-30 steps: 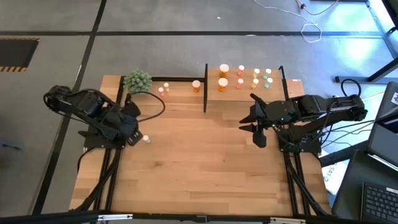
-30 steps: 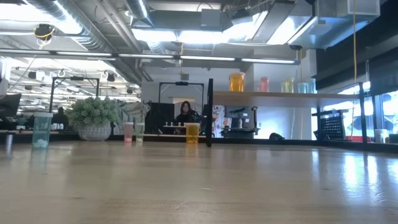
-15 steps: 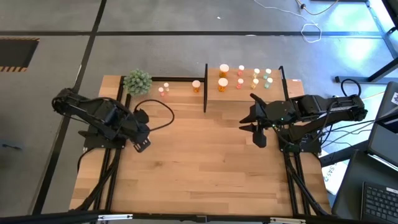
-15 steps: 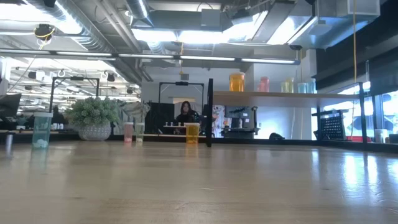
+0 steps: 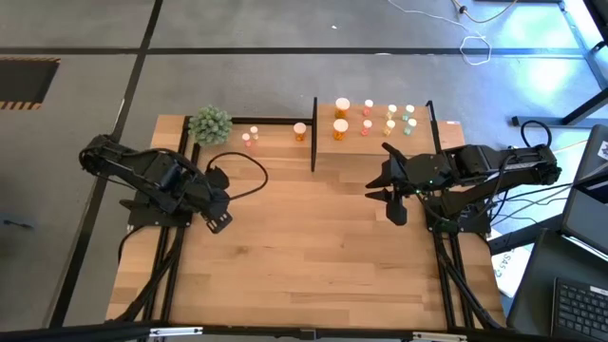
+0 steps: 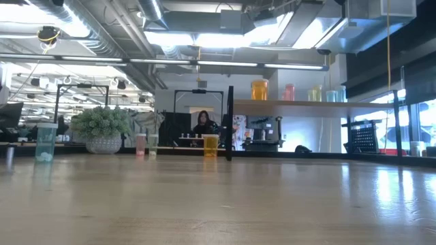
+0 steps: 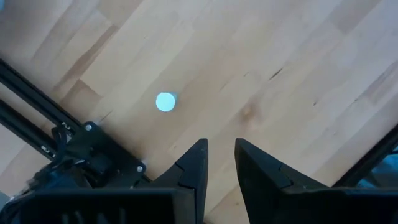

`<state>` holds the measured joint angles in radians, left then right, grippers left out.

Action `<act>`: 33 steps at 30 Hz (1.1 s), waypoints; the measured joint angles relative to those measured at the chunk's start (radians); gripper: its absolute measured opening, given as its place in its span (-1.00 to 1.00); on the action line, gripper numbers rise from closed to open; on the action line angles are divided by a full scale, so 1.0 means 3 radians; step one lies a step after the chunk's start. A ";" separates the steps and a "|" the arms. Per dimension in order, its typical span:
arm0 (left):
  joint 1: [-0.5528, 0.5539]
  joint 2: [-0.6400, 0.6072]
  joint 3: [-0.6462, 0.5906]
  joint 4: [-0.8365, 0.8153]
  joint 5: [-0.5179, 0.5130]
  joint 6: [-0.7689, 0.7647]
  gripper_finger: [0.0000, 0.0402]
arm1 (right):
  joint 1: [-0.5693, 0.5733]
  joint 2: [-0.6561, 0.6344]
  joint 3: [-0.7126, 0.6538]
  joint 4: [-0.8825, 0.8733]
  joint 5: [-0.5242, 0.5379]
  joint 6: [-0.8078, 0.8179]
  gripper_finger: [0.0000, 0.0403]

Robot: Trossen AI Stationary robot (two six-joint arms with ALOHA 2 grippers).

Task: Pick and place medicine bottles onto shelf by color
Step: Put the blue pill bottle on the shelf aligned with the other blue pill bottles

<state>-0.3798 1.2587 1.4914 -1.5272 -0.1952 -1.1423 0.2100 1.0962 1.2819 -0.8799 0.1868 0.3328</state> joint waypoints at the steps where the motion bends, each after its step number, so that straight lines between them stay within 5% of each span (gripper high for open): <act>1: 0.0000 0.0000 0.0000 -0.0001 -0.0010 0.0000 -0.60 | 0.0000 0.0000 0.0000 0.0000 0.0000 0.0000 -0.43; 12: 0.0112 0.0105 0.0003 -0.0036 -0.0214 0.0264 -0.17 | 0.0000 0.0000 0.0000 -0.0001 0.0000 0.0000 -0.43; 21: 0.0369 0.0328 -0.0030 -0.0113 0.0086 0.0266 0.04 | 0.0000 0.0001 0.0001 0.0000 0.0000 -0.0001 -0.43; 27: 0.0456 0.0347 -0.0566 0.0447 0.0472 0.0343 0.05 | -0.0001 0.0001 0.0001 0.0000 0.0001 -0.0001 -0.43; 33: 0.0492 0.0154 -0.0971 0.0609 0.0353 0.0445 0.05 | -0.0001 0.0001 0.0001 0.0000 0.0001 0.0000 -0.43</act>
<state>-0.2322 1.3047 1.2000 -1.3445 -0.0892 -1.0087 0.2096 1.0966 1.2823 -0.8799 0.1871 0.3328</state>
